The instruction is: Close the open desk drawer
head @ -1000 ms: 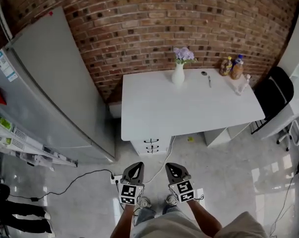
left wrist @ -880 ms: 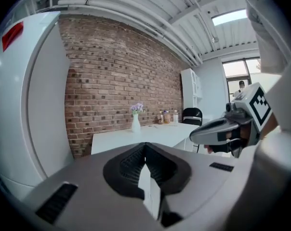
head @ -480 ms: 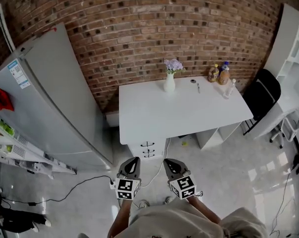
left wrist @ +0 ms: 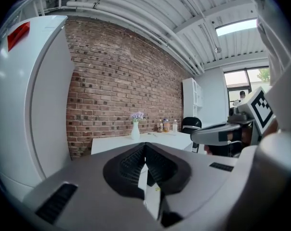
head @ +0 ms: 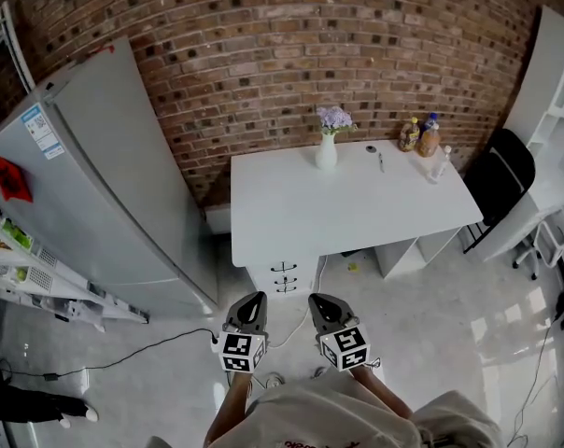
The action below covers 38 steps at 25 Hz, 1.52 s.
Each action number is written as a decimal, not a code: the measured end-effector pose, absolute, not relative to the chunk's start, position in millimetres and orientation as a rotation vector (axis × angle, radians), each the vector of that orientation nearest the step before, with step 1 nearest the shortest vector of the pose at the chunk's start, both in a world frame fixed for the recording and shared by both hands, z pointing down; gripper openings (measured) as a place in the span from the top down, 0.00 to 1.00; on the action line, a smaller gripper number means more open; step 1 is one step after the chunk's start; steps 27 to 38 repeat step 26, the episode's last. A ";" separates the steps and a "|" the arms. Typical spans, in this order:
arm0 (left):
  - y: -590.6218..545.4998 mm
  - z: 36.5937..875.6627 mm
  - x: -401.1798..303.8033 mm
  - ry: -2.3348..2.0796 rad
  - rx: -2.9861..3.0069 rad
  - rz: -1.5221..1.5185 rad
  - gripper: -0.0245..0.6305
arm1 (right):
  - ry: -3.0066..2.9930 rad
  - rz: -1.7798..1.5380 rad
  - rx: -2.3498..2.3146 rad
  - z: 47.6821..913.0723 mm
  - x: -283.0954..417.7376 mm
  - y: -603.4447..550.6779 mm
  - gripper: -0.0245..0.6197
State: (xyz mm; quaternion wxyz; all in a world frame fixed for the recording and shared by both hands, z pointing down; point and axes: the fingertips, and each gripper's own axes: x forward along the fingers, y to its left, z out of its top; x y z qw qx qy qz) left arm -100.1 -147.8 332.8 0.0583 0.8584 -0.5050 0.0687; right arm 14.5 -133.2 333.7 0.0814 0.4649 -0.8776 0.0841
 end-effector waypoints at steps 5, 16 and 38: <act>-147.7 329.3 -101.7 -1.541 2.590 0.179 0.94 | -2.627 0.221 1.364 329.6 8.7 -135.4 0.94; -142.9 336.7 -96.4 -1.522 2.577 0.202 0.94 | -2.613 0.243 1.363 335.2 10.1 -134.3 0.94; -143.7 340.6 -92.2 -1.510 2.577 0.220 0.94 | -2.616 0.242 1.348 337.6 9.0 -138.7 0.94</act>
